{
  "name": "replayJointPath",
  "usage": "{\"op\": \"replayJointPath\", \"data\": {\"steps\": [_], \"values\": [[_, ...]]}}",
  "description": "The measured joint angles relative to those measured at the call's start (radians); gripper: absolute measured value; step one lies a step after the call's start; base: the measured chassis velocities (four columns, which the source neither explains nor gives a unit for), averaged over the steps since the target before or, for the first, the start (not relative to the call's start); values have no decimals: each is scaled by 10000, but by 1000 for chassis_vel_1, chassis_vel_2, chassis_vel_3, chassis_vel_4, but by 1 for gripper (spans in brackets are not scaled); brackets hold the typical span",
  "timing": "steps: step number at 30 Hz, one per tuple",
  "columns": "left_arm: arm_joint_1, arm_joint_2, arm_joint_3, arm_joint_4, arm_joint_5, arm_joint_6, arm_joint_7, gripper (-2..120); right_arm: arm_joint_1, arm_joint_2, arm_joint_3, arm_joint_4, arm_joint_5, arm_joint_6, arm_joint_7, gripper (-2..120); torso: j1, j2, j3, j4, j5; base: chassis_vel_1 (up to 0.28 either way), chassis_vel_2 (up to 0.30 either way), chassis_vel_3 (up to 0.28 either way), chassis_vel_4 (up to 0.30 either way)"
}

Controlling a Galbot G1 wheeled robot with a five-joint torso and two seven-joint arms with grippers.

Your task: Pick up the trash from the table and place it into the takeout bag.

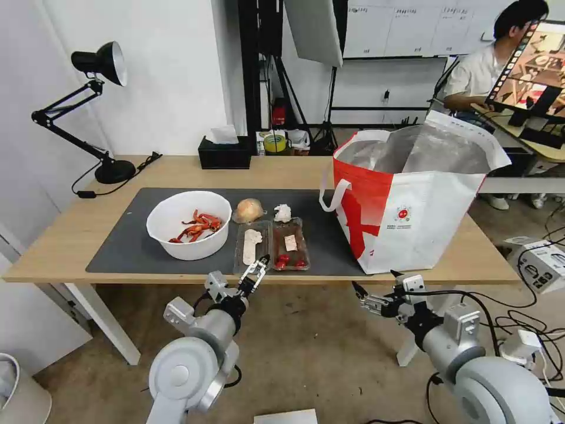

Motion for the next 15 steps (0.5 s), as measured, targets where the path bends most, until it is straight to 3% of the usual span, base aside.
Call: {"op": "replayJointPath", "data": {"steps": [15], "values": [[-367, -373, 149, 476, 63, -27, -102, 100, 37, 26, 41, -24, 2, 8, 0, 100, -1, 0, 0, 0, 0, 0, 0, 0, 0]]}}
